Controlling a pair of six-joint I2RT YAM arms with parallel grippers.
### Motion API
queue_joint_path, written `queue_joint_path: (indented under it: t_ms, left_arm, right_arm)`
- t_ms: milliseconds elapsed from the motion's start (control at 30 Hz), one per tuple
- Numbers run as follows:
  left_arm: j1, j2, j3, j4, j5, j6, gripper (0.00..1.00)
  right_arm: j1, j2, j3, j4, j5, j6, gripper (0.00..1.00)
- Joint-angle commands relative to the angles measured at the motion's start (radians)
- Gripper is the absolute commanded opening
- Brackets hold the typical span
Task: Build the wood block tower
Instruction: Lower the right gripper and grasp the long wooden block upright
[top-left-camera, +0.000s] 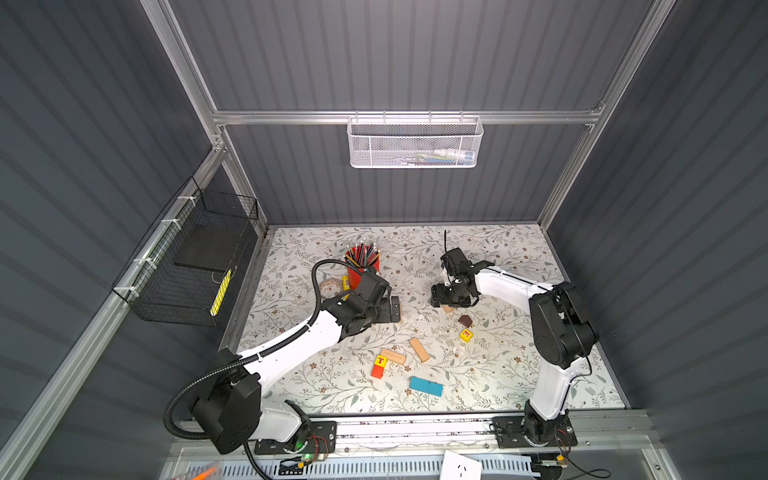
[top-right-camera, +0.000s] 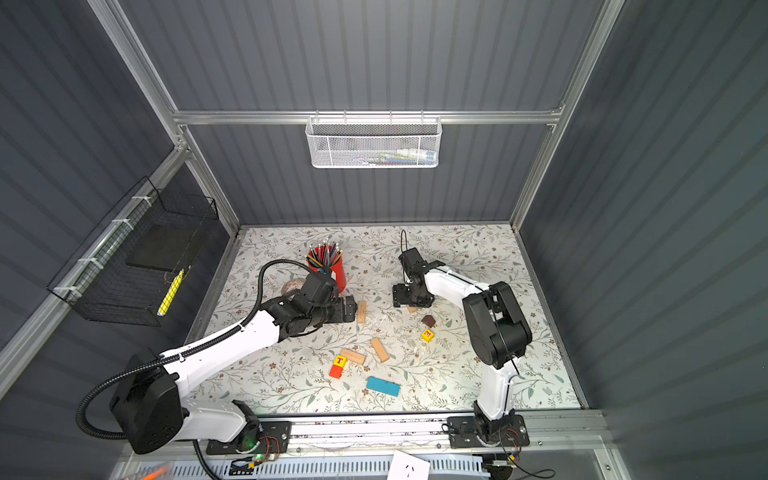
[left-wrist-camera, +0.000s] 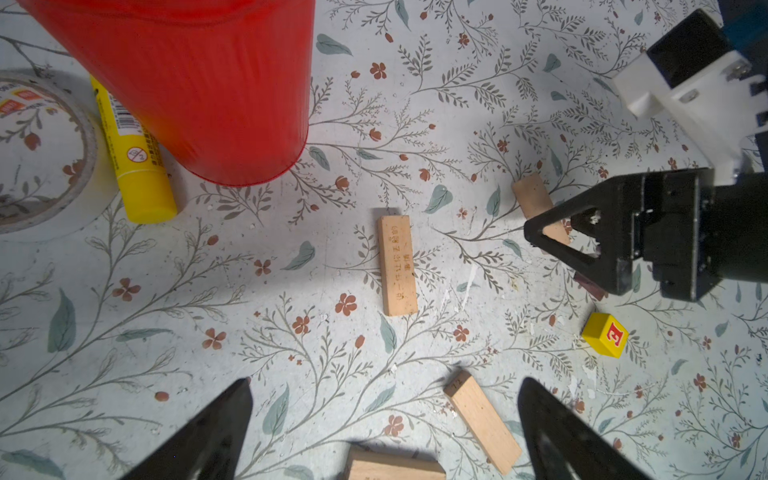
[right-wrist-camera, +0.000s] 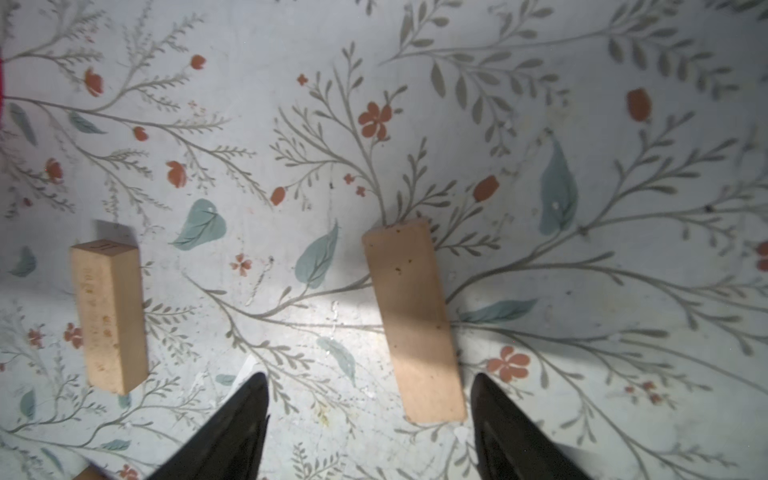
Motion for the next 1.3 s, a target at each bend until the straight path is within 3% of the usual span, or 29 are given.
queue_joint_path:
  t_ms: [0, 300, 733, 1267]
  left_arm:
    - [-0.003, -0.035, -0.008, 0.013, -0.027, -0.021, 1.00]
    - [-0.004, -0.039, -0.016, 0.019, -0.048, -0.044, 1.00]
    - [-0.003, -0.036, -0.030, 0.026, -0.077, -0.071, 1.00]
    - [0.021, -0.111, -0.114, 0.033, -0.070, -0.116, 0.99]
  right_arm:
    - [0.003, 0.033, 0.041, -0.037, 0.058, -0.036, 0.73]
    - [0.002, 0.078, 0.052, -0.027, 0.052, -0.107, 0.58]
    - [0.038, 0.048, -0.006, 0.007, 0.006, -0.069, 0.36]
    - [0.181, -0.006, -0.047, 0.041, -0.014, 0.171, 0.34]
